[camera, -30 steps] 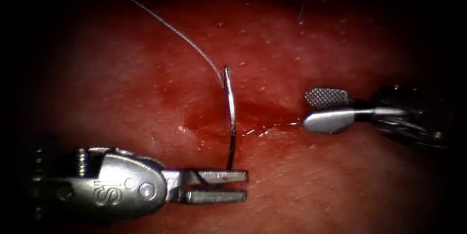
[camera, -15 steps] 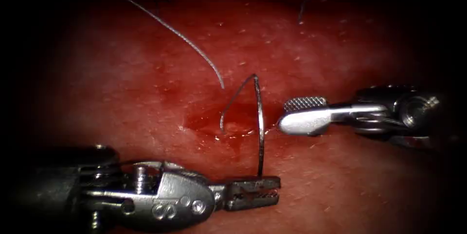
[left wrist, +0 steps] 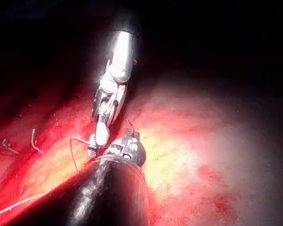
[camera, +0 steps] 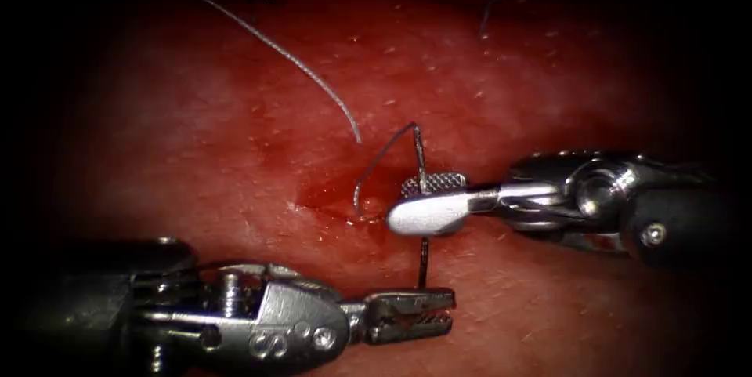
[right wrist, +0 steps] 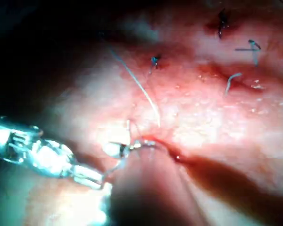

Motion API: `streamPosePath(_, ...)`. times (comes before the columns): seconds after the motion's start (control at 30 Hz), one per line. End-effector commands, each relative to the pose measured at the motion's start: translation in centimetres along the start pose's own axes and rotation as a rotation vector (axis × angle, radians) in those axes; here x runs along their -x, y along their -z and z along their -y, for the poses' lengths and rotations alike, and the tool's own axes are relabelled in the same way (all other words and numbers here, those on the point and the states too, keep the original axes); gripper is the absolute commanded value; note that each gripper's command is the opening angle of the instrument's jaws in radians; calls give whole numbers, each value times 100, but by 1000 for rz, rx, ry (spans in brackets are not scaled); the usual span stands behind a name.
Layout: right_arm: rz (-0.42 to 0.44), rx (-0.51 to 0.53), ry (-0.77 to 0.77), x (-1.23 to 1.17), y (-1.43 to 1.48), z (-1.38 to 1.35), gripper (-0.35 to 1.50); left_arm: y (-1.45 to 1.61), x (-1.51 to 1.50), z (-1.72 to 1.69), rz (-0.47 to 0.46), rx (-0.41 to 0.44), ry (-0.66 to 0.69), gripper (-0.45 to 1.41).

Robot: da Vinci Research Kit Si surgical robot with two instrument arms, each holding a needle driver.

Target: Wound Closure

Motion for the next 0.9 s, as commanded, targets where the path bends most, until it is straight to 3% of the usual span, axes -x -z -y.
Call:
streamPosePath(0.03, 4, -2, 0, 2, -6, -4, 12, -7, 1, 0, -1, 0, 0, -45)
streamPosePath(0.2, 11, 7, -18, 2, -6, -4, -35, -8, 1, 0, 0, -1, 1, -45)
streamPosePath(0.43, 50, 65, -29, 6, -7, -8, -35, -9, 1, 1, -7, 6, -5, -45)
streamPosePath(0.53, 30, 78, -27, -1, -1, -15, -35, -5, 2, 3, -6, 11, 42, 82)
streamPosePath(0.57, 17, 81, -26, -3, 1, -16, -35, -3, 1, 2, -8, 19, 77, 104)
streamPosePath(0.63, -12, 79, -25, -8, 6, -20, -35, 2, 0, 0, -18, 36, 101, 114)
streamPosePath(0.77, -61, 75, 9, -16, 14, -25, -35, 18, -4, -2, -28, 70, 197, 114)
streamPosePath(0.8, -71, 69, 26, -18, 15, -26, -35, 24, -4, -2, -32, 83, 232, 104)
streamPosePath(0.83, -86, 61, 66, -20, 16, -26, -35, 30, -3, -2, -33, 97, 278, 79)
streamPosePath(0.87, -96, 52, 89, -21, 17, -26, -35, 35, -2, -1, -32, 112, 342, 34)
streamPosePath(0.9, -103, 44, 105, -22, 17, -25, -35, 42, 2, 3, -33, 146, 444, 14)
